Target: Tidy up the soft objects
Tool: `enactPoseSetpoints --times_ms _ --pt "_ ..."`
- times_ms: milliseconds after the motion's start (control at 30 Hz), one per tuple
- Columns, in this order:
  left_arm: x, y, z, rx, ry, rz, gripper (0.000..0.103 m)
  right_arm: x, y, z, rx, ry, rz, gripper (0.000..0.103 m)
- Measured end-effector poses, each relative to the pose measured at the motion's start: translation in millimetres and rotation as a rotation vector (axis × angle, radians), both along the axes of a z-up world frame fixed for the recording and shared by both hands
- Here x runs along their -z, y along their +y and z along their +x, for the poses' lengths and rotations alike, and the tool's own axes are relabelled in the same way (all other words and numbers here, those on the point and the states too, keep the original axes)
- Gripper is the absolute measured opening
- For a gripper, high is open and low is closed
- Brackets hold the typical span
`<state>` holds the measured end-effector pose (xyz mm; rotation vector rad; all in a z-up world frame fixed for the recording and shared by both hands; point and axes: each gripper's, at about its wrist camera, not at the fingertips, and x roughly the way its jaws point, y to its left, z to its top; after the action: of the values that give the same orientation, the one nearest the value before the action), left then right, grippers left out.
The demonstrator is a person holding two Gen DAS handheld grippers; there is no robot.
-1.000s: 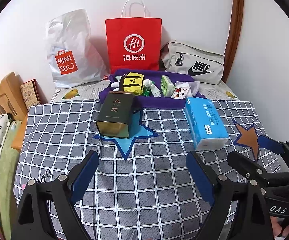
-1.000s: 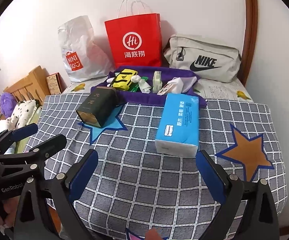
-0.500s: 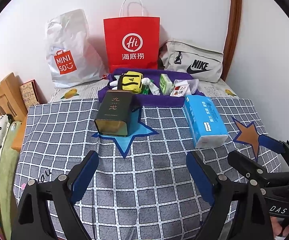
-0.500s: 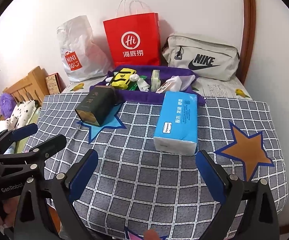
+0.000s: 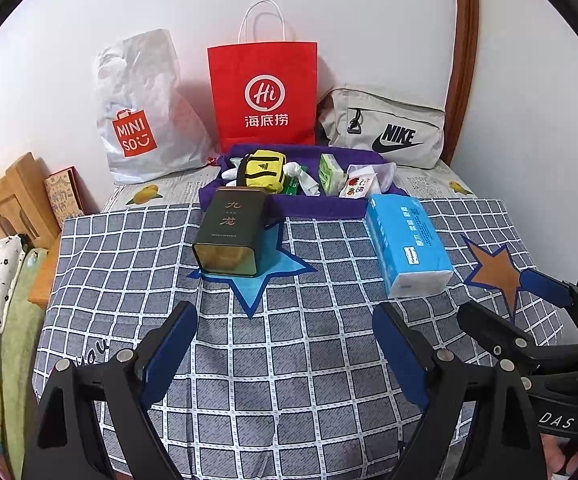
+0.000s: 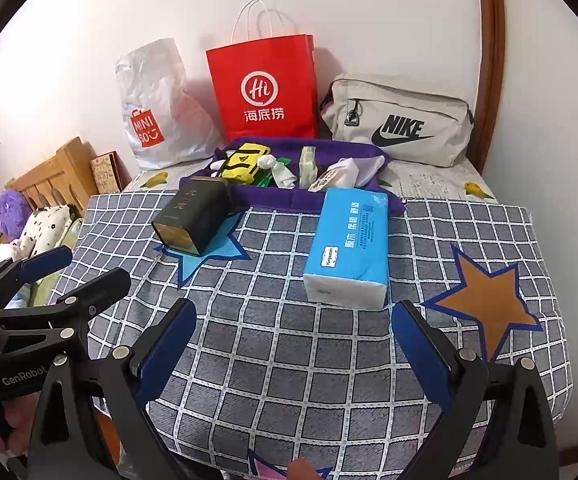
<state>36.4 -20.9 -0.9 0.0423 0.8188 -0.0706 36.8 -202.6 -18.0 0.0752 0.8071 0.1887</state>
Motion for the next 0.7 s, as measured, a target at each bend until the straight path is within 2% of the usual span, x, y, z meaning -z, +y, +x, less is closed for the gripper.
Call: enactPoseSetpoints --times_ms 700 --pt "-0.1 0.1 -1.9 -0.011 -0.001 0.003 0.089 -0.1 0.7 -0.7 -0.004 -0.001 -0.002 0.097"
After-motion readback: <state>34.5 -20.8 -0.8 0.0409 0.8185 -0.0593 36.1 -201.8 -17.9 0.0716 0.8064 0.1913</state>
